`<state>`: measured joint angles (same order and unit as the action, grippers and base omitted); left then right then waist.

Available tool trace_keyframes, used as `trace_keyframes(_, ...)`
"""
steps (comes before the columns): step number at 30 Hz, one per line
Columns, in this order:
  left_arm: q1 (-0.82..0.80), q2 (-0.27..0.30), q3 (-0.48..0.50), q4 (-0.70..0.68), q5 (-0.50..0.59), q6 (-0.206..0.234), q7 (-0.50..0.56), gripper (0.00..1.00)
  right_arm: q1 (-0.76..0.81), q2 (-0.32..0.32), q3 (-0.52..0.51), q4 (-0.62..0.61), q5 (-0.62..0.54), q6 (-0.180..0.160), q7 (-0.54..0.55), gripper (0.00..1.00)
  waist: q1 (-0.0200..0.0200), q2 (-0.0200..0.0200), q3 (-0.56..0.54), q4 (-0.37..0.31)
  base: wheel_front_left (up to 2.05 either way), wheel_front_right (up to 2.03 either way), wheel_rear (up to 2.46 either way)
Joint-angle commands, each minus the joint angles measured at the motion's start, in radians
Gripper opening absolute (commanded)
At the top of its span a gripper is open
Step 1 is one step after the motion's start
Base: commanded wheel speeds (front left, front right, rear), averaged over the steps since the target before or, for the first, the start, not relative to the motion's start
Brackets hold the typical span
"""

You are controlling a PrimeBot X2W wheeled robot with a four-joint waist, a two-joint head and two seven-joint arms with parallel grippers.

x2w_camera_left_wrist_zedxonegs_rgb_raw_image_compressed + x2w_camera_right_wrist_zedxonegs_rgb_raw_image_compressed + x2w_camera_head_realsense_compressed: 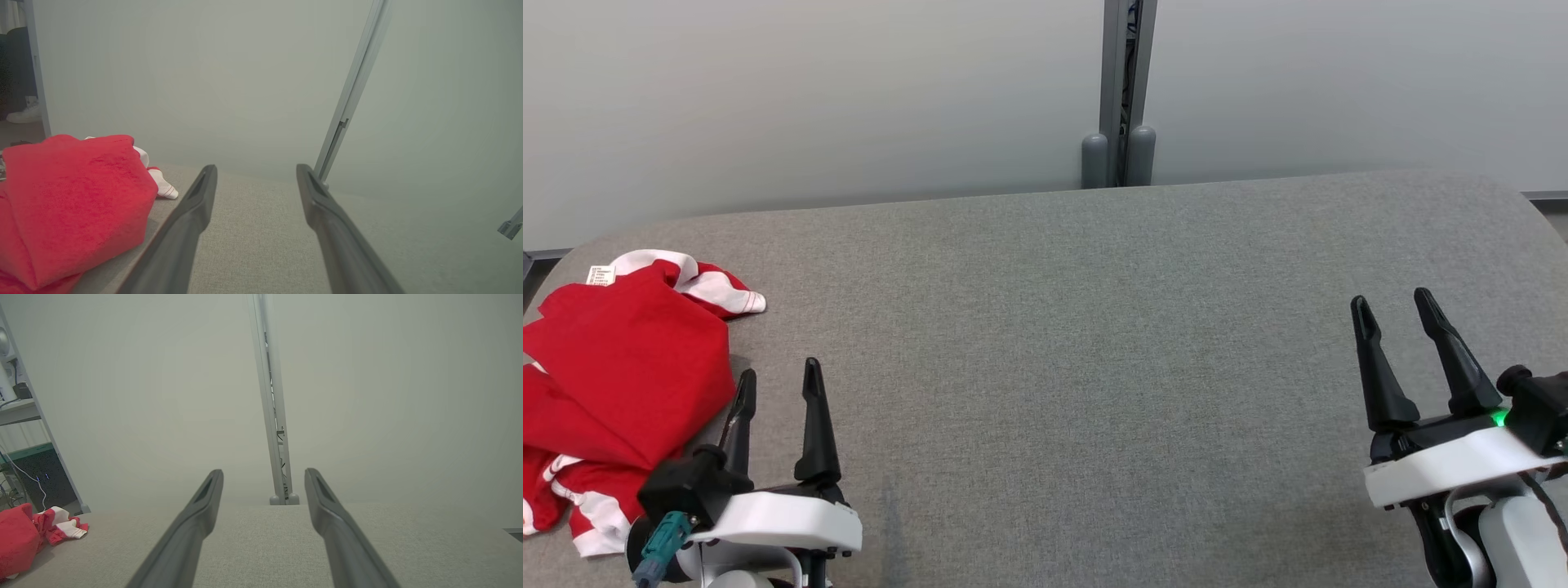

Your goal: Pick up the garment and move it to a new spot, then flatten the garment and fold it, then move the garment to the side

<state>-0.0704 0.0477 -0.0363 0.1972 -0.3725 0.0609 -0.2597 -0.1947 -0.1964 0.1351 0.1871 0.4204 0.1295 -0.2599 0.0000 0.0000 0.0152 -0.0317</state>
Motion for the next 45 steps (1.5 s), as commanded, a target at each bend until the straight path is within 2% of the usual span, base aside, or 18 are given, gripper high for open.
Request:
trace_keyframes(1,-0.022,0.005,-0.013,0.007,0.024,0.011,-0.01,1.0,0.017,-0.01,-0.008,0.008,-0.029,0.002,-0.003,1.0,0.0,0.0,-0.001,0.0,0.0,0.0,0.0)
trace_keyframes(5,-0.024,0.005,-0.018,0.046,0.042,0.028,-0.008,1.0,0.012,-0.013,0.005,0.038,-0.066,0.002,-0.003,1.0,0.0,0.0,-0.002,0.001,0.0,0.0,0.0)
trace_keyframes(14,-0.027,0.005,-0.011,0.097,0.115,0.073,-0.008,1.0,0.007,0.024,-0.049,0.078,-0.122,0.002,-0.003,1.0,0.0,0.0,-0.005,0.002,0.0,0.0,0.0)
trace_keyframes(21,-0.035,0.013,-0.014,0.099,0.2,0.082,-0.008,1.0,0.002,0.038,-0.063,0.095,-0.139,0.002,-0.003,1.0,0.0,0.0,-0.005,0.002,0.0,0.0,0.0)
trace_keyframes(27,-0.036,0.013,-0.007,0.092,0.243,0.093,-0.008,1.0,-0.007,0.03,-0.032,0.105,-0.145,0.002,-0.003,1.0,0.0,0.0,-0.005,0.002,0.0,0.0,0.0)
trace_keyframes(45,-0.029,0.008,0.005,0.105,0.248,0.092,-0.008,1.0,0.003,0.026,-0.021,0.098,-0.156,0.002,-0.003,1.0,0.0,0.0,-0.007,0.005,0.0,0.0,0.0)
